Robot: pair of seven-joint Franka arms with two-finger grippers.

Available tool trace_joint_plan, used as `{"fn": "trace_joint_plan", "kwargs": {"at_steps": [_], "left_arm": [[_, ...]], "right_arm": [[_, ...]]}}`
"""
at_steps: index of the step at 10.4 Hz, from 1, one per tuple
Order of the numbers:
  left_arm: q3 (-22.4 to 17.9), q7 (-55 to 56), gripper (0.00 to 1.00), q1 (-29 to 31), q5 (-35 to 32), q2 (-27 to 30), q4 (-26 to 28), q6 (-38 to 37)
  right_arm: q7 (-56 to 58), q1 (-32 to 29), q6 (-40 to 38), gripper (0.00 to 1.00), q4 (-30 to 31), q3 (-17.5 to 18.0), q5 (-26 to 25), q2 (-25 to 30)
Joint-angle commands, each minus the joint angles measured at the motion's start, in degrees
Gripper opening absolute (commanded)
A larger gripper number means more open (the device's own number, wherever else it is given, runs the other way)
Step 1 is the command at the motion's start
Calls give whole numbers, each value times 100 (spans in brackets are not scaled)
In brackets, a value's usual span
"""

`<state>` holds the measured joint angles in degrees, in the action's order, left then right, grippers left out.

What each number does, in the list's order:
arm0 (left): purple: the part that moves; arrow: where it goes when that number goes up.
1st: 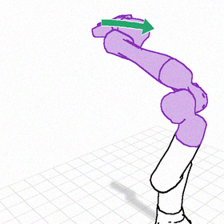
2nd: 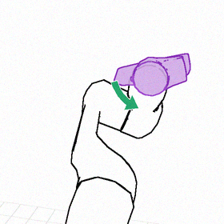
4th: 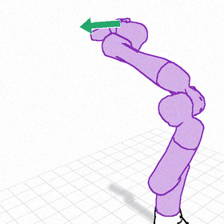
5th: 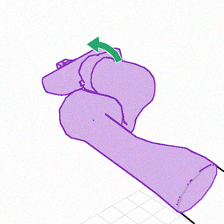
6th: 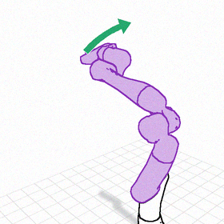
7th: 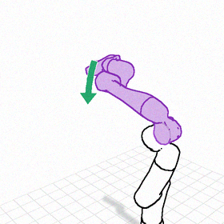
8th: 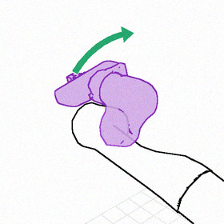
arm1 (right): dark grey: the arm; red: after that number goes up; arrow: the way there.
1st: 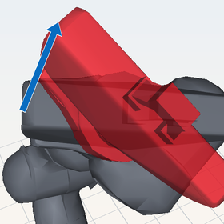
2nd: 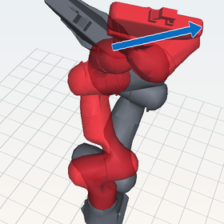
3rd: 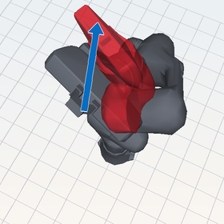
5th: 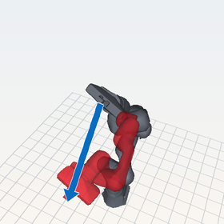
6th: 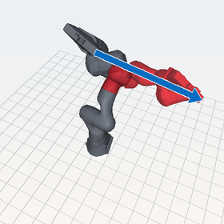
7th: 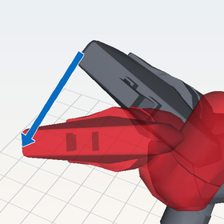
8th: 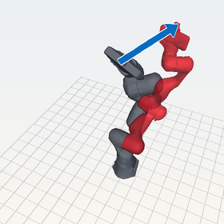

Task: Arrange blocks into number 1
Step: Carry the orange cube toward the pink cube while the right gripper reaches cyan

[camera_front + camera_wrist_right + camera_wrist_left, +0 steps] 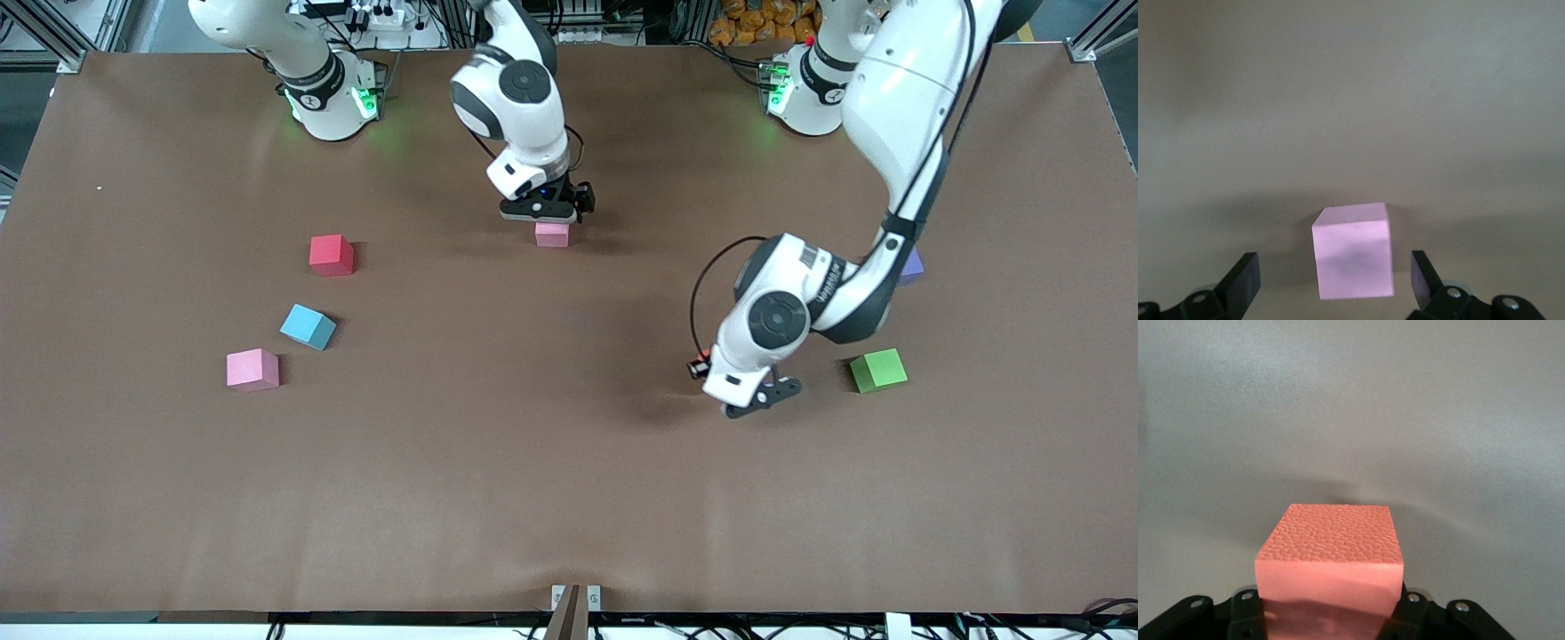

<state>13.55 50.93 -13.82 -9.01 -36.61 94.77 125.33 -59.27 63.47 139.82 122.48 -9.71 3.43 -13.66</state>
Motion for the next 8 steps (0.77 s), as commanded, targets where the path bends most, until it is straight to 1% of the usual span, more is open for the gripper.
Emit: {"fn": "trace_joint_plan", "kwargs": {"at_steps": [1, 3, 4, 6, 7, 8], "left_arm": [[-37, 48, 0, 64, -74, 101, 103, -17], [42, 136, 0, -76, -57, 110, 103, -17], [121, 136, 0, -155, -74, 110, 94, -9], [489, 57, 0, -200, -74, 93, 86, 9], [682, 144, 0, -278, -83, 58, 85, 18], [684, 163, 0, -532, -66, 14, 59, 26]], "right_arm": [[-7, -544, -796, 100, 197, 179, -971, 810], [466, -1097, -1009, 100, 206, 303, -1028, 1101], [651, -1552, -1053, 100, 197, 538, -1028, 1207], [1168, -2798, -1054, 100, 145, 1327, -1054, 1348], [1694, -3466, -1054, 100, 127, 1610, -1055, 1427], [2300, -3838, -1054, 100, 127, 1630, -1055, 1514]]}}
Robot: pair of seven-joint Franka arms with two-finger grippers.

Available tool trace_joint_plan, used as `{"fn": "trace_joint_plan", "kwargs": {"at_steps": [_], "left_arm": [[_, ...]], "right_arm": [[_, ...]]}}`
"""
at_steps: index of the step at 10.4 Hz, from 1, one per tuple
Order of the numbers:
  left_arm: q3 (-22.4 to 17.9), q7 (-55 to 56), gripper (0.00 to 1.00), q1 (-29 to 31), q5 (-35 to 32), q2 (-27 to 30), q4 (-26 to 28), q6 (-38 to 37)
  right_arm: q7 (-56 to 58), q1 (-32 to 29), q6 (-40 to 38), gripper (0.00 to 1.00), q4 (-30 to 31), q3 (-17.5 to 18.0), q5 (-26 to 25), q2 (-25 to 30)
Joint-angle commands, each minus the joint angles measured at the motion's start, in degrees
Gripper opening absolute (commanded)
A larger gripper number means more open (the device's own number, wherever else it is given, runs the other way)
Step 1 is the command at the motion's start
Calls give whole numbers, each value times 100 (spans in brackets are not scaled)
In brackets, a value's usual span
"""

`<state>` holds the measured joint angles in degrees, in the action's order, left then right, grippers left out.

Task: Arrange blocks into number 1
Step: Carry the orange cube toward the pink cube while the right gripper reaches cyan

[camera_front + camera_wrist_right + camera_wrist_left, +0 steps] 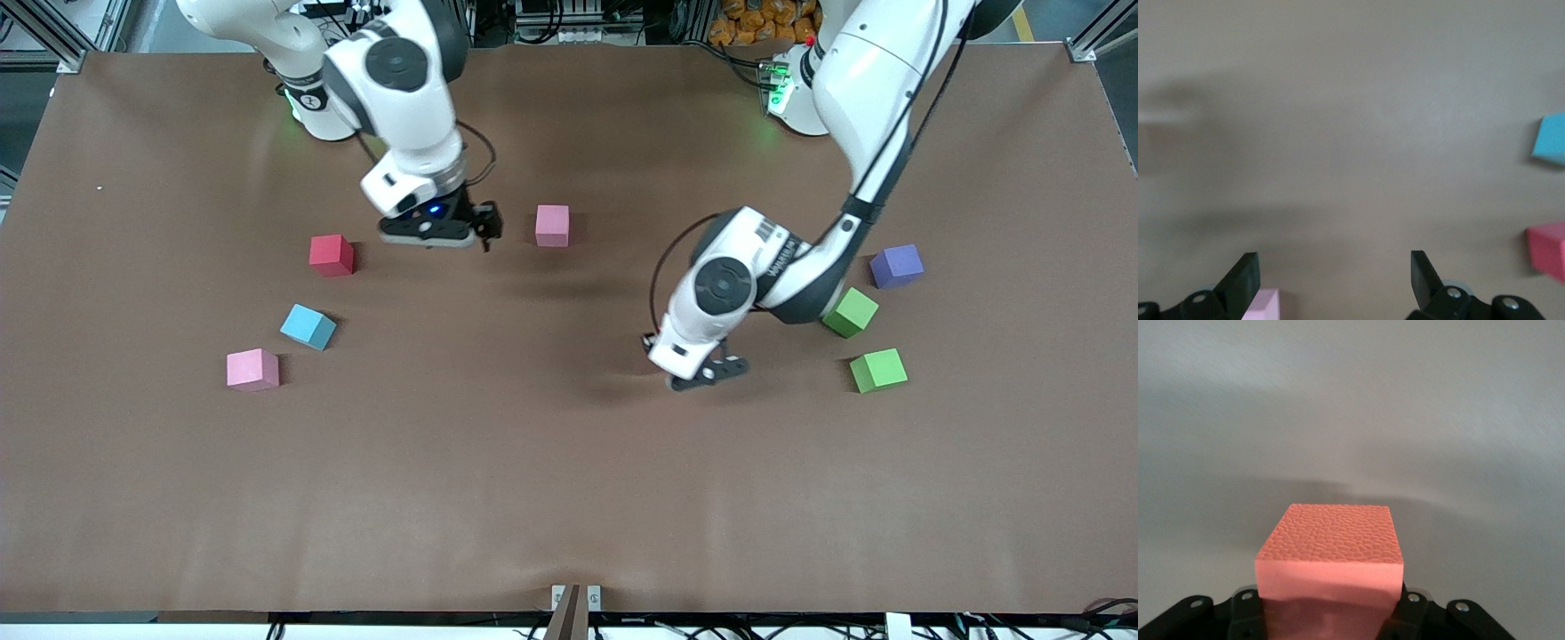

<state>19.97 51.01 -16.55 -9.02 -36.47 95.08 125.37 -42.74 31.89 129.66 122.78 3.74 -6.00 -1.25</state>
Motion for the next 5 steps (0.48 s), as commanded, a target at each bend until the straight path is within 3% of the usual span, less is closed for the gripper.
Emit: {"fn": "trace_joint_plan", "kwargs": {"at_steps": [1, 5], "left_arm": [[42, 250, 0, -530, -56, -87, 19, 40], [42, 909, 0, -1365, -12, -219, -210, 102]], "right_arm": [[1149, -1049, -72, 100, 97, 276, -111, 327], [1384, -1799, -511, 100, 193, 189, 63, 582]]}}
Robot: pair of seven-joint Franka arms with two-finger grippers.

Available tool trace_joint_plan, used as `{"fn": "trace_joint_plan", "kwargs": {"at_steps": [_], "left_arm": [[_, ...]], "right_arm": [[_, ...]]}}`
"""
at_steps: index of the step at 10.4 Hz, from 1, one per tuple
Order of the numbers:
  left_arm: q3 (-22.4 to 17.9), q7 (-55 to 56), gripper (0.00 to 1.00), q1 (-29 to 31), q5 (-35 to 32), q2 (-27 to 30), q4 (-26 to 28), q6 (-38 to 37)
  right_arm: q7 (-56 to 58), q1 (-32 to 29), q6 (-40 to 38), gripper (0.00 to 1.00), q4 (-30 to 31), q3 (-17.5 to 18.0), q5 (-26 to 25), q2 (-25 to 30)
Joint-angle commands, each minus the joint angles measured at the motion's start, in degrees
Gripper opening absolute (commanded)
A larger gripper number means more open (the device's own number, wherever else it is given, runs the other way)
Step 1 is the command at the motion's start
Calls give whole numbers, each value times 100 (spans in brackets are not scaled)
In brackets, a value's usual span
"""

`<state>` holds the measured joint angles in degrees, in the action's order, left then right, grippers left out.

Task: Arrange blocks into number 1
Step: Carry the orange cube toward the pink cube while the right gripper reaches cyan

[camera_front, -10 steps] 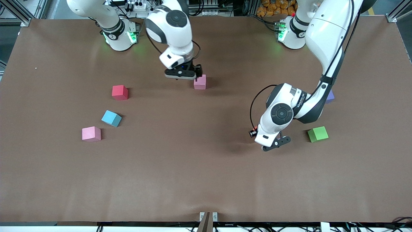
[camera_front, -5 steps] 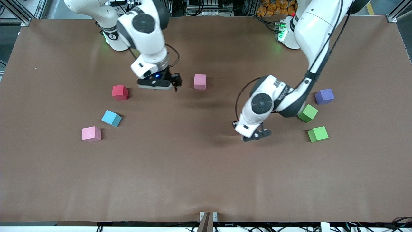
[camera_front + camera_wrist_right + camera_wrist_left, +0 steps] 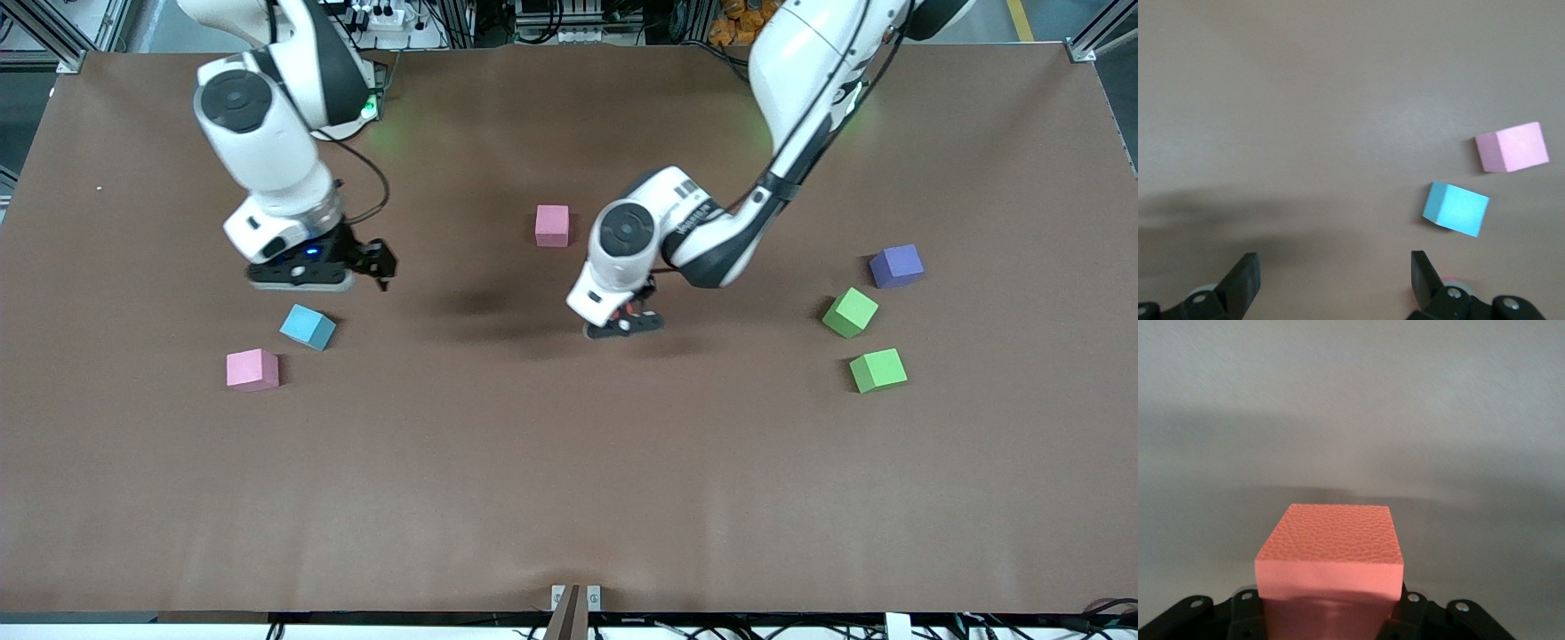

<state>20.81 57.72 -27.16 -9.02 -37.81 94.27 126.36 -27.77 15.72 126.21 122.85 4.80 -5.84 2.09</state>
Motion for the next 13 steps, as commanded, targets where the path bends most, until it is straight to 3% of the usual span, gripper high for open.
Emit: {"fn": "trace_joint_plan", "kwargs": {"at_steps": [1, 5, 10, 13], "left_arm": [[-51, 291, 0, -525, -12, -156, -128, 29], [-51, 345, 0, -895, -56, -165, -154, 135], [-139, 423, 0, -1343, -82, -551, -163, 688], [-244, 450, 0, -1423, -82, -561, -163, 688]], "right_arm": [[-158, -201, -253, 100, 221, -31, 343, 265], [-203, -183, 25, 100, 1160, -401, 628, 677], [324, -508, 1721, 100, 2250, -804, 628, 538], [325, -745, 1767, 100, 2305, -884, 628, 179]]}}
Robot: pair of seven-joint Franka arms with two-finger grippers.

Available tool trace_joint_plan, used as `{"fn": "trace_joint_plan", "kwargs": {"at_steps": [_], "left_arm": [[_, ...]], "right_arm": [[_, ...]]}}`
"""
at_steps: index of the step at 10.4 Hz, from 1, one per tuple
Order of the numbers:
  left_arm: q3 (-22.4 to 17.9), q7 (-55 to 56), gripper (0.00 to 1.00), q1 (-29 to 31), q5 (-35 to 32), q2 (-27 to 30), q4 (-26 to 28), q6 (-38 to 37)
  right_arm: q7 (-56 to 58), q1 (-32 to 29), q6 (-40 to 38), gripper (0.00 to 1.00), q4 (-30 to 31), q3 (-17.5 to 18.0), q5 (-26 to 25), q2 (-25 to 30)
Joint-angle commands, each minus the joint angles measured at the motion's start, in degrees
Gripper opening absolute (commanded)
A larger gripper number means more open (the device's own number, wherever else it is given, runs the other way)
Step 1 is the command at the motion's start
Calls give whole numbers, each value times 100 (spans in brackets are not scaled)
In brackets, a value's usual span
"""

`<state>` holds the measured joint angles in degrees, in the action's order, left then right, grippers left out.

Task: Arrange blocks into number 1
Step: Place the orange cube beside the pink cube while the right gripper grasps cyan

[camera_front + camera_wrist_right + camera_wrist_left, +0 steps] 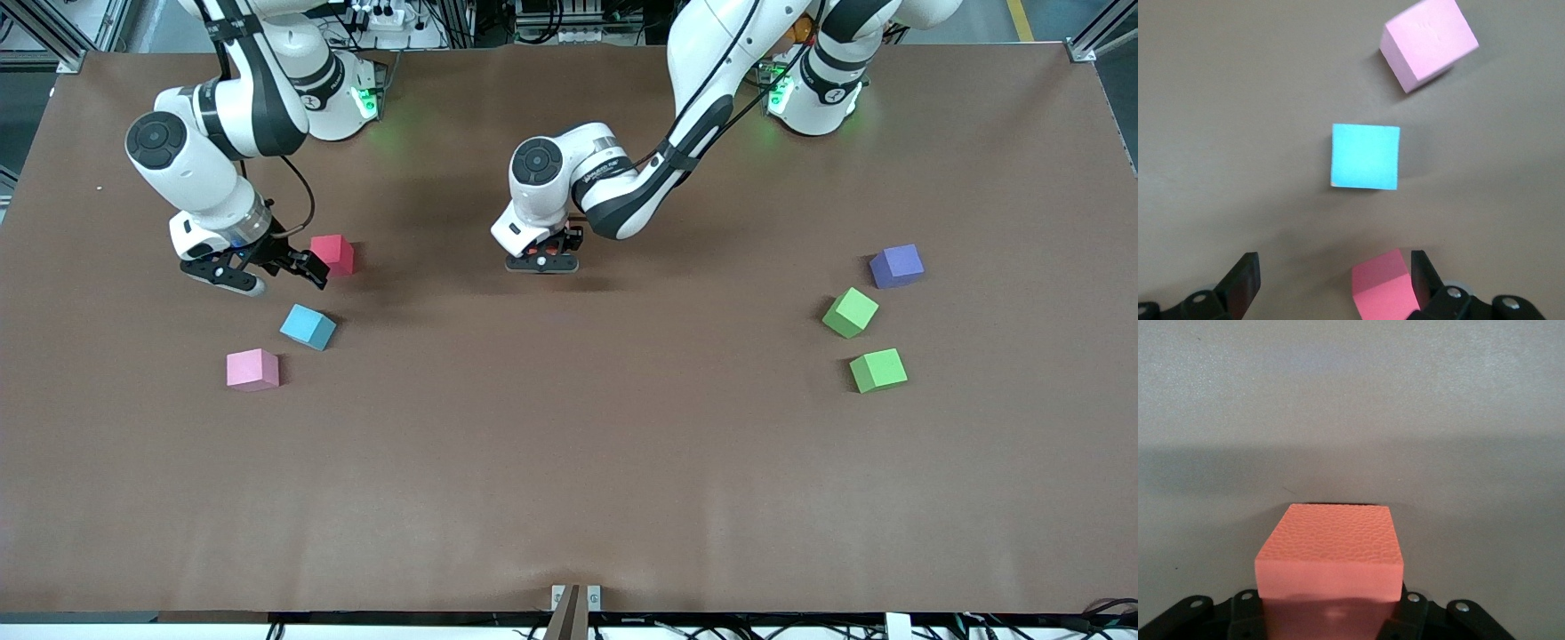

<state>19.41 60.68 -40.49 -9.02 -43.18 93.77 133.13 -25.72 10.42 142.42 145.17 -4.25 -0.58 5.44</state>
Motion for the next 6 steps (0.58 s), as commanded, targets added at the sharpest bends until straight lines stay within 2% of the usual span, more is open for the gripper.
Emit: {"fn": "trace_joint_plan", "kwargs": {"at_steps": [1, 6], "left_arm": [[-130, 164, 0, -82, -82, -24, -114, 11], [-200, 155, 0, -117, -91, -67, -70, -7]], "right_arm": [[119, -286, 224, 100, 64, 21, 102, -314], [50, -489, 829, 100, 11, 29, 119, -947]]}}
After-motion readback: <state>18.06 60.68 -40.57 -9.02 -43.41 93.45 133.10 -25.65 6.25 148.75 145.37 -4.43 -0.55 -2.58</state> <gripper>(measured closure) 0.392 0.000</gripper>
